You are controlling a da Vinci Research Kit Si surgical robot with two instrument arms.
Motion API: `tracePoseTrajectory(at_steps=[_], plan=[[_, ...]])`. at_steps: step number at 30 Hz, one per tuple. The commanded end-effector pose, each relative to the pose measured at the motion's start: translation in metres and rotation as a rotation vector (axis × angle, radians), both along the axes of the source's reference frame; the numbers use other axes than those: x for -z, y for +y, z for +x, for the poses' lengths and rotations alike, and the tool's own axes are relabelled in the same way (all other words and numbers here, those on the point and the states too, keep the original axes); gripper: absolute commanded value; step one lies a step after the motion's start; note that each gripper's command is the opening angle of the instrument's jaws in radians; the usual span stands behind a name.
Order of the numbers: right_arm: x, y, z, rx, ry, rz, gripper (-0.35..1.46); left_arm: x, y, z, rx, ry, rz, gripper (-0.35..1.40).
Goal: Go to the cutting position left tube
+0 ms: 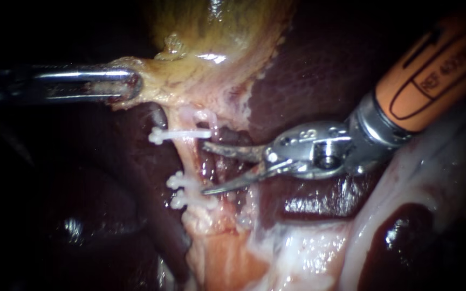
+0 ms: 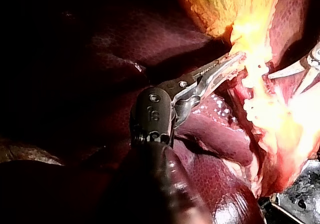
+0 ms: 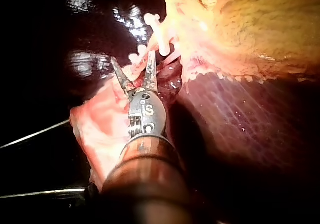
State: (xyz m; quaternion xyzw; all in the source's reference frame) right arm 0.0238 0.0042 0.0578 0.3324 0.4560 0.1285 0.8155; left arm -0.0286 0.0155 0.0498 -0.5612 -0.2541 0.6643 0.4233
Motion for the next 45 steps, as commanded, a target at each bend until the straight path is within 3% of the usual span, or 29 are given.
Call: tracePoseTrajectory(at_steps=[1,9,21,31,37,45], plan=[[-0.0005,-0.0001,0.0,0.001,-0.003,0.004,1.45,0.0,0.0,0.0,0.0,0.0,0.0,-0.35],[-0.0042,0.0001,0.0004,0.0,-0.013,0.025,1.45,-0.0001,-0.0001,0.0,0.0,0.001,-0.001,-0.35],[-0.0065,0.0008,0.0032,0.021,-0.008,0.04,1.45,-0.0001,-0.0002,0.0,0.001,0.001,-0.002,-0.35],[-0.0066,0.001,0.0069,0.023,0.064,0.102,1.43,-0.0002,-0.0003,-0.0001,0.001,0.001,-0.002,-0.35],[-0.0064,0.0012,0.0089,-0.005,0.109,0.143,1.43,-0.0002,-0.0003,-0.0002,0.004,0.004,-0.003,-0.35],[-0.0031,0.001,0.0096,-0.026,0.183,0.221,1.43,-0.0002,-0.0003,-0.0002,0.004,0.004,-0.003,-0.35]])
